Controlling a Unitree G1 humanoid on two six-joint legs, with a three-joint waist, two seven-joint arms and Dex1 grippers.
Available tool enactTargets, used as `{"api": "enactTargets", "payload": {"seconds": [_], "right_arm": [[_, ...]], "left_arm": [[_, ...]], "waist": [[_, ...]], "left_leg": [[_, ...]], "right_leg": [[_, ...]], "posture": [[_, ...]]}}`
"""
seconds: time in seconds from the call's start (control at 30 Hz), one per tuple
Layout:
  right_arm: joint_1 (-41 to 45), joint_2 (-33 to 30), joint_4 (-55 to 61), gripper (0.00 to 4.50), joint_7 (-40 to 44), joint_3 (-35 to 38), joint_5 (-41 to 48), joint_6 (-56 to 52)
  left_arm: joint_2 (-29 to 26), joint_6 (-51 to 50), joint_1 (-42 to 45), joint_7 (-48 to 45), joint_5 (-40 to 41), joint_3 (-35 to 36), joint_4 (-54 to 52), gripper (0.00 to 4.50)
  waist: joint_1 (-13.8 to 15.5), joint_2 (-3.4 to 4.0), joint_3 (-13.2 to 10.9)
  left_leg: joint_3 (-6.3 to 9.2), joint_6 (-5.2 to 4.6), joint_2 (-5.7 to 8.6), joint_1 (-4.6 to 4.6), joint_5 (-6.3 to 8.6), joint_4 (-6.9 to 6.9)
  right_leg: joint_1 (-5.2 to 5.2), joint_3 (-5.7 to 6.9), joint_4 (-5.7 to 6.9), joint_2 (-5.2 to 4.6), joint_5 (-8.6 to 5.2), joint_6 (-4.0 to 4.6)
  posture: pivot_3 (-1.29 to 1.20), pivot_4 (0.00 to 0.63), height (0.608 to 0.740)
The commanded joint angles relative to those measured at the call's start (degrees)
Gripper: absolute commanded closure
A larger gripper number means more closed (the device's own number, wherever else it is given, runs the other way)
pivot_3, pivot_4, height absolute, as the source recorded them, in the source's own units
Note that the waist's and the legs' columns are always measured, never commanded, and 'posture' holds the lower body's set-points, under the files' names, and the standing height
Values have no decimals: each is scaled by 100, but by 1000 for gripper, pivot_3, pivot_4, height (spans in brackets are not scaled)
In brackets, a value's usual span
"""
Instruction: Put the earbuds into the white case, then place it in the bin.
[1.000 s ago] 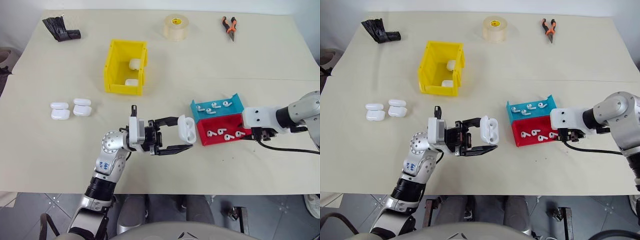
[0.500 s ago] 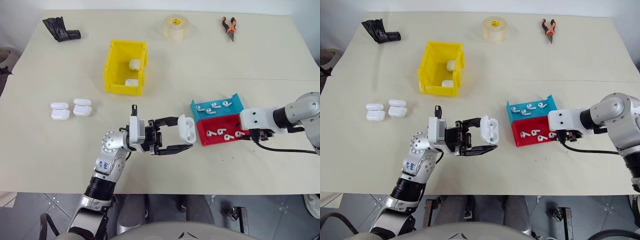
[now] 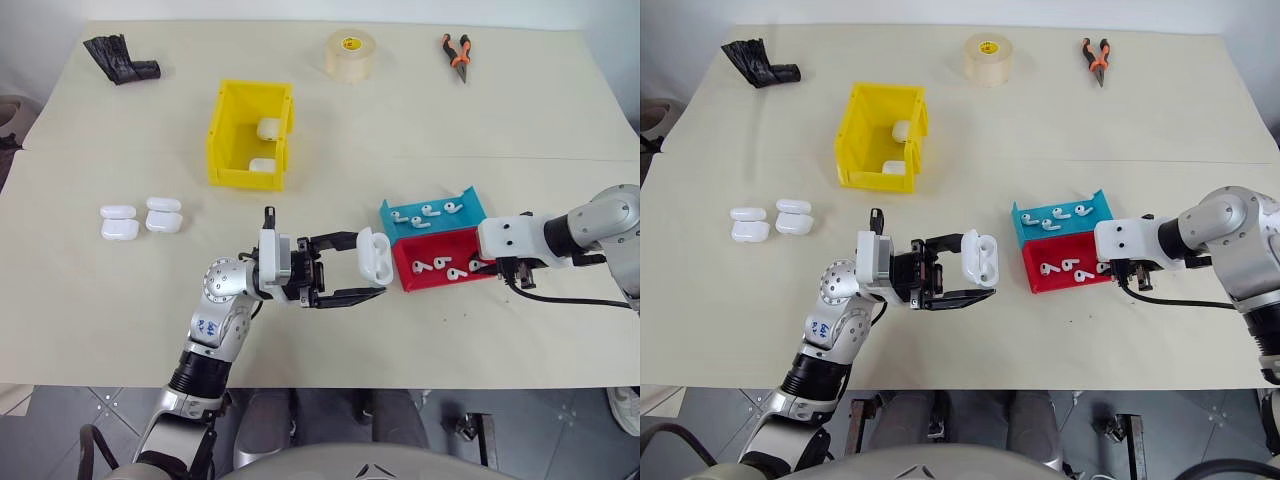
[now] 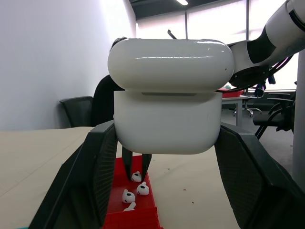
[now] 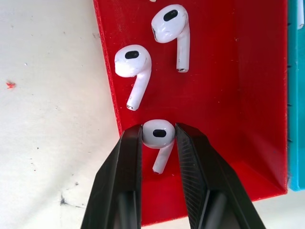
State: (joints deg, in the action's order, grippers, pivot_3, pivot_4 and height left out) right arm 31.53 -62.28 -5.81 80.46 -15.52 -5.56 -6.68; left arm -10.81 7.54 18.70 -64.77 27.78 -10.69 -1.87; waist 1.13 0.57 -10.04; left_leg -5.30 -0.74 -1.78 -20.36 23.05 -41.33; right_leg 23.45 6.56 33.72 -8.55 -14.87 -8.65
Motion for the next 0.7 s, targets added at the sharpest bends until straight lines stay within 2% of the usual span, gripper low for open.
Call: {"api": "enactTargets", "payload": {"seconds": [0.03, 0.23, 0.3, 0.5, 0.63, 0.7], "right_arm": [[-91, 55, 47, 3955, 25, 21, -6, -38], [-118, 77, 83, 3955, -112, 180, 55, -95], [-188, 50, 181, 3955, -137, 439, 311, -150], [-883, 279, 790, 3955, -79, 1966, 2080, -293], [-1388, 907, 1420, 3955, -348, 2800, 3275, -492], [-1528, 1233, 1804, 3955, -686, 2948, 3649, -739]], "left_arm": [[7, 33, 66, -32, 88, 7, -229, 1773], [-2, 35, 91, -70, 95, 23, -175, 1773], [0, 19, 94, -79, 109, 25, -165, 1773], [-75, -104, 169, -258, 299, 150, -76, 1773], [-84, -316, 316, -374, 442, 189, 46, 1773], [-83, -377, 371, -448, 456, 194, 111, 1773]], "waist": [[2, 0, 0], [6, 0, 0], [10, 0, 0], [18, -1, -1], [28, -5, -3], [24, -5, -3]], "left_leg": [[0, 0, 0, 0, 0, 0], [0, 0, 0, 0, 0, 0], [0, 0, 0, 0, 0, 0], [2, 0, 0, -4, 0, 2], [8, 0, 0, -3, 0, 0], [6, 0, 0, -3, 0, -1]], "right_leg": [[0, 0, 0, 0, 0, 0], [-1, 0, 0, 0, 0, 0], [-1, 0, 0, 0, 0, 0], [2, 3, -2, 0, 0, 0], [-3, 7, -2, 0, 0, 0], [-3, 6, 0, 0, 0, -1]], "posture": [[0, 150, 740], [0, 150, 740], [0, 150, 740], [0, 150, 740], [0, 150, 740], [0, 150, 740]]}}
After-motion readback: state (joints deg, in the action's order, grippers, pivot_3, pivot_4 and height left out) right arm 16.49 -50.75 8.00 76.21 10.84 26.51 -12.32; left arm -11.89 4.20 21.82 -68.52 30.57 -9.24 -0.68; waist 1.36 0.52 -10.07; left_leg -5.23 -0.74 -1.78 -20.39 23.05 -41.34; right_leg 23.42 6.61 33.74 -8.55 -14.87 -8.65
